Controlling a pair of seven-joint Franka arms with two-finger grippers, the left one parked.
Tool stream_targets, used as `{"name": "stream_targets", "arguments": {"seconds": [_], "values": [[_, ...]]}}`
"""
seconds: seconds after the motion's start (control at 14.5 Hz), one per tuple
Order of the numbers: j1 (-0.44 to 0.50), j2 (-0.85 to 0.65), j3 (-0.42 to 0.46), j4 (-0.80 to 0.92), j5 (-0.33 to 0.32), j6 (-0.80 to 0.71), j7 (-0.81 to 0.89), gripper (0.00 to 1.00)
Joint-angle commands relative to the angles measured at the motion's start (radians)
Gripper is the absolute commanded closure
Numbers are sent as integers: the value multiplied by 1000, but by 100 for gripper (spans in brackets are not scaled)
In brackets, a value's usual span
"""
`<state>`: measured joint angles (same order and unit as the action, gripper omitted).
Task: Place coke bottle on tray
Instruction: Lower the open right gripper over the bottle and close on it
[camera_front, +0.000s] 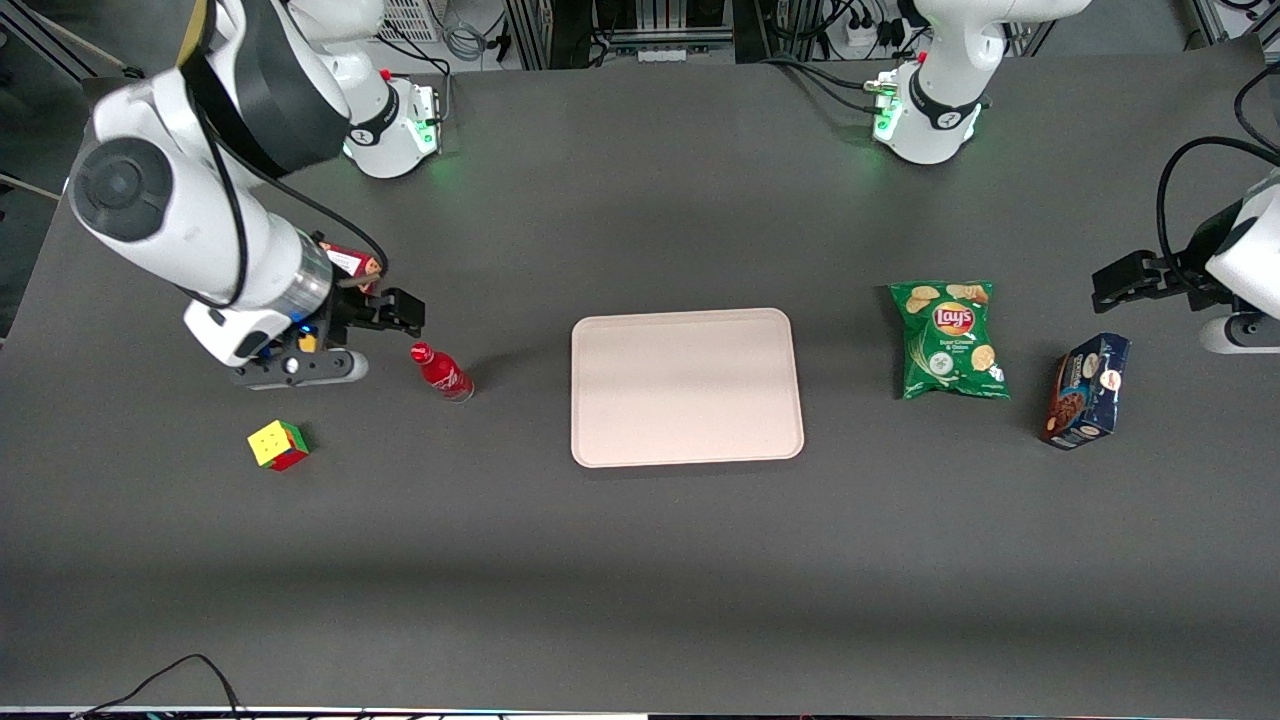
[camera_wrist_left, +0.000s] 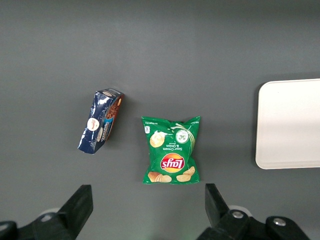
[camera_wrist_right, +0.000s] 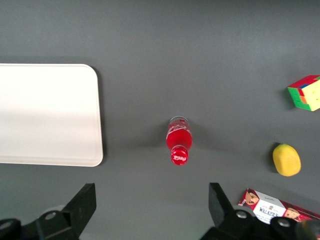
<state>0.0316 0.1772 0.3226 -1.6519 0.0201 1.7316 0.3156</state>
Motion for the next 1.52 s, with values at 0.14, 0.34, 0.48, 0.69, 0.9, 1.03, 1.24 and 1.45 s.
{"name": "stream_targets", "arguments": {"seconds": [0.14, 0.34, 0.48, 0.69, 0.9, 1.03, 1.24, 1.45], "values": [[-7, -16, 35, -198, -80, 173, 2, 0], [-13, -24, 35, -313, -81, 288, -35, 0], [-16, -42, 35, -389, -81, 363, -35, 0], [-18, -58, 35, -468, -89, 440, -41, 0], [-35, -70, 35, -529, -91, 512, -76, 0], [-39, -68, 33, -537, -91, 522, -82, 0], [-45, -68, 33, -555, -91, 543, -84, 0], [-45, -67, 33, -559, -91, 543, -82, 4]]}}
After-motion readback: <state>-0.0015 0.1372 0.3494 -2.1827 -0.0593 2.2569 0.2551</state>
